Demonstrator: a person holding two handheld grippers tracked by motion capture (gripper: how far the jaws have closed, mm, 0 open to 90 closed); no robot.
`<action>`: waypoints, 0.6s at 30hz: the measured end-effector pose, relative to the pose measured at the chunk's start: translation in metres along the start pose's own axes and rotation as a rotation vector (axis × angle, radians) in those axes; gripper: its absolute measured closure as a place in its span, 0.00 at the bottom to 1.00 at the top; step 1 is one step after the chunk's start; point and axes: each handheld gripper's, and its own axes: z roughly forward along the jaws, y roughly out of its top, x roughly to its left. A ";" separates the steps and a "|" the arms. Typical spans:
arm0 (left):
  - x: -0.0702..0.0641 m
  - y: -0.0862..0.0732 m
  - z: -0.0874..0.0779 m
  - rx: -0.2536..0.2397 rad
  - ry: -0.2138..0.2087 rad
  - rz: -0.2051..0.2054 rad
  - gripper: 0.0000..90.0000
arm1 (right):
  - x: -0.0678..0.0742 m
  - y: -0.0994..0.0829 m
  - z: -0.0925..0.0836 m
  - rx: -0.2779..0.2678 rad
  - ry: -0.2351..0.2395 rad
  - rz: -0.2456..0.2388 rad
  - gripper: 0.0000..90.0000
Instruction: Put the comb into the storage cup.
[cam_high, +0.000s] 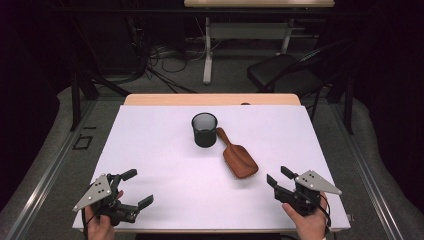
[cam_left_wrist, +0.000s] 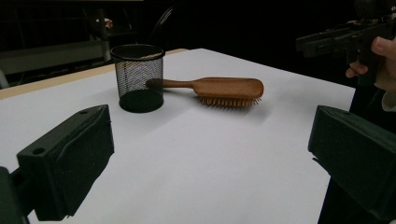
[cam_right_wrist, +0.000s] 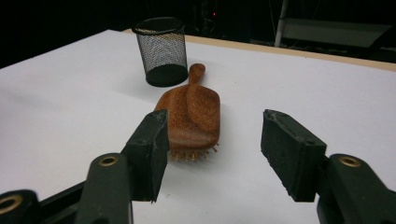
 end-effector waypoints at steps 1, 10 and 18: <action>0.000 0.000 0.000 0.005 -0.001 0.000 0.00 | -0.001 0.003 0.001 0.008 0.001 -0.001 0.49; -0.002 -0.001 0.002 0.021 0.005 0.005 0.00 | -0.011 0.035 0.024 0.103 0.026 -0.007 0.67; -0.003 -0.001 0.002 0.022 0.003 0.005 0.00 | -0.007 0.060 0.054 0.189 0.096 -0.030 0.79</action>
